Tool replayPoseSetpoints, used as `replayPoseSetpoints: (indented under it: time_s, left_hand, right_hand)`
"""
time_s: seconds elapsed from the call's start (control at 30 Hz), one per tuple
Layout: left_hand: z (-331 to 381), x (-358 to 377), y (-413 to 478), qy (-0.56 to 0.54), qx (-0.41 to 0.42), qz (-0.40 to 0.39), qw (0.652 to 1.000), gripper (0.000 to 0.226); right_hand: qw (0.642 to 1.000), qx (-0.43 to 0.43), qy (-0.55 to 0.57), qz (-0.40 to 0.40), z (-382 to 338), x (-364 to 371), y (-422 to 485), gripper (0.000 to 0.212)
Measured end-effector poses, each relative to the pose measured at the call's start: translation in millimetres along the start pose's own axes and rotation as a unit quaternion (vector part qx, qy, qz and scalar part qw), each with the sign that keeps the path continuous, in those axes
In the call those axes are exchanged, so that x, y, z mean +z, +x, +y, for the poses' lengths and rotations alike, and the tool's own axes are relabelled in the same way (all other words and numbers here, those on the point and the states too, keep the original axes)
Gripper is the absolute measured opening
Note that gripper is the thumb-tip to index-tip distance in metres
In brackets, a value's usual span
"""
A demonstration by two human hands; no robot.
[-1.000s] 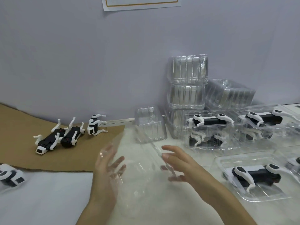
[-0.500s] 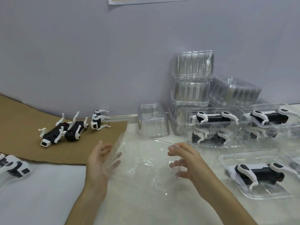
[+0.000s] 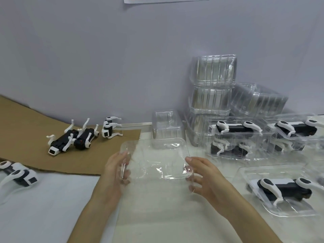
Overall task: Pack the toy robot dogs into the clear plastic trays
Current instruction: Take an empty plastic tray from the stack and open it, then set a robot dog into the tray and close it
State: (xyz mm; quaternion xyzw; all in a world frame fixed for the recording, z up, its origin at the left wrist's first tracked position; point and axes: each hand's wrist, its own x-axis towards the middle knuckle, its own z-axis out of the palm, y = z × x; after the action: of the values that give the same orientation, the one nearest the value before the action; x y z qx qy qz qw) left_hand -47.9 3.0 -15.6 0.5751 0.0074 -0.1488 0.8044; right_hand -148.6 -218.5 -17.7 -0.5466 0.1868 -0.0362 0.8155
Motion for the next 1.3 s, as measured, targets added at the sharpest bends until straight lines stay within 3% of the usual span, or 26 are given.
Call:
replayPoseSetpoints:
  time_s: [0.13,0.3,0.43,0.63,0.77,0.83,0.93,1.1,1.13,1.23,1.3]
  left_hand:
    - [-2,-1,-1,0.081,0.019,0.048,0.995,0.064]
    - [-7,-3,4,0.127,0.025,0.078,0.988,0.031]
    - [-14,-8,10,0.189,0.055,0.074,0.978,0.020]
    - [-18,2,18,0.235,0.055,0.089,0.966,0.022]
    - [-4,0,38,0.283,0.064,0.051,0.956,0.016]
    - [6,0,58,0.355,0.122,0.068,0.925,0.019]
    - [22,-3,103,0.515,0.226,0.111,0.819,0.035]
    - [53,-18,169,0.787,0.242,0.148,0.548,0.054]
    - [58,-21,179,0.801,0.215,0.157,0.536,0.059]
    - [63,-31,202,0.784,0.108,0.153,0.592,0.065]
    - [58,-36,208,0.783,0.122,0.171,0.586,0.055]
  right_hand:
    - [0.999,0.012,-0.002,0.031,1,2,3,0.066]
    - [0.999,-0.003,-0.024,0.028,-1,-3,1,0.050]
    - [0.977,-0.060,-0.168,0.113,3,-2,6,0.025]
    - [0.931,-0.151,-0.310,0.119,11,3,3,0.047]
    - [0.889,-0.261,-0.343,0.155,11,7,-4,0.044]
    - [0.877,-0.310,-0.327,0.165,9,8,-6,0.039]
    - [0.872,-0.338,-0.306,0.175,8,10,-8,0.033]
    - [0.866,-0.345,-0.312,0.185,9,9,-4,0.029]
    - [0.863,-0.346,-0.317,0.188,9,9,-3,0.030]
    - [0.858,-0.347,-0.323,0.197,10,7,0,0.030]
    - [0.858,-0.350,-0.318,0.202,9,5,2,0.028]
